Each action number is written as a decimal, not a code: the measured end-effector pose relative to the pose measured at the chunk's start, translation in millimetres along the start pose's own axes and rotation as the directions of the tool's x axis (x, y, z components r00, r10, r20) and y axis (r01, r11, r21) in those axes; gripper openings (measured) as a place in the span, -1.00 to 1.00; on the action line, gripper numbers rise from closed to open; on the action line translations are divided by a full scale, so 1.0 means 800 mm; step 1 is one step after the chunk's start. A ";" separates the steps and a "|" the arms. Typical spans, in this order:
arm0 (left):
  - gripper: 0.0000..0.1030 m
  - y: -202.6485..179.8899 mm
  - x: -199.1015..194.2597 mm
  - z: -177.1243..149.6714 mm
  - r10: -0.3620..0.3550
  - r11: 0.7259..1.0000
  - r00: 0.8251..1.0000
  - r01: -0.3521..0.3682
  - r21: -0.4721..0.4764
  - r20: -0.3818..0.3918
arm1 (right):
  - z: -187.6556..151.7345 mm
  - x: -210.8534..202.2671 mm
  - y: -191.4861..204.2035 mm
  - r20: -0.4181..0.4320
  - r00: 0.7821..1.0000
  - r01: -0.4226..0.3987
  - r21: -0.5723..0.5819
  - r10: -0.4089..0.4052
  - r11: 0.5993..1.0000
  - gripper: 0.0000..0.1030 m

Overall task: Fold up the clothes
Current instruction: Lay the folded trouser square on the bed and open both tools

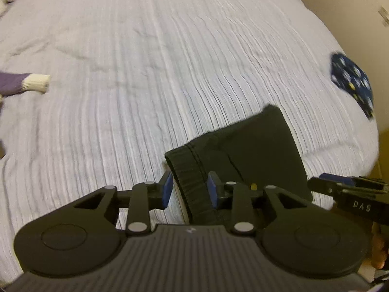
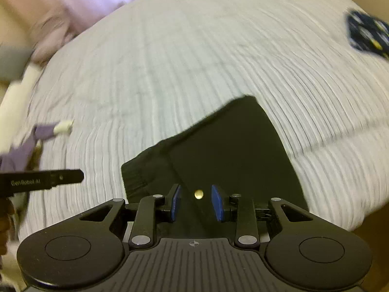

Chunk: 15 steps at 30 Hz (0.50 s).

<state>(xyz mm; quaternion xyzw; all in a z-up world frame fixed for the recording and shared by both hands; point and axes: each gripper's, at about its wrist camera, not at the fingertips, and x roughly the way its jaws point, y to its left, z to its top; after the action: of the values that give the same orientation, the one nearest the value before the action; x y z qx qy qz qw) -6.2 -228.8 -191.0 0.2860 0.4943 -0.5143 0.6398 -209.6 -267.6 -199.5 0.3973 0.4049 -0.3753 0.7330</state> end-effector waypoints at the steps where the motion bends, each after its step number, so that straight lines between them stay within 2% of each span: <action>1: -0.44 -0.006 -0.004 -0.004 0.019 1.000 1.000 -0.018 -0.024 0.016 | 0.004 0.001 -0.003 -0.010 1.000 -0.001 -0.046 0.000 0.999 -0.38; 6: -0.42 -0.060 -0.016 -0.030 0.092 0.983 0.993 -0.078 -0.167 0.077 | 0.009 -0.010 -0.048 -0.046 0.999 0.010 -0.227 -0.021 0.974 -0.38; 9: -0.39 -0.102 -0.025 -0.047 0.115 0.969 0.988 -0.090 -0.228 0.099 | 0.008 -0.034 -0.095 -0.039 0.999 0.011 -0.254 -0.021 0.967 -0.38; 15: -0.28 -0.179 -0.057 -0.089 0.207 0.950 0.966 -0.161 -0.268 0.153 | -0.005 -0.073 -0.161 -0.042 0.999 -0.025 -0.286 0.013 0.958 -0.38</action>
<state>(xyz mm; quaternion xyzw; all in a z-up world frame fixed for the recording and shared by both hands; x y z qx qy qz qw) -163.7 -193.8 -153.3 0.1993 0.4674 -0.4083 0.7584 -345.9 -302.3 -185.0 0.2980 0.4655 -0.2977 0.7783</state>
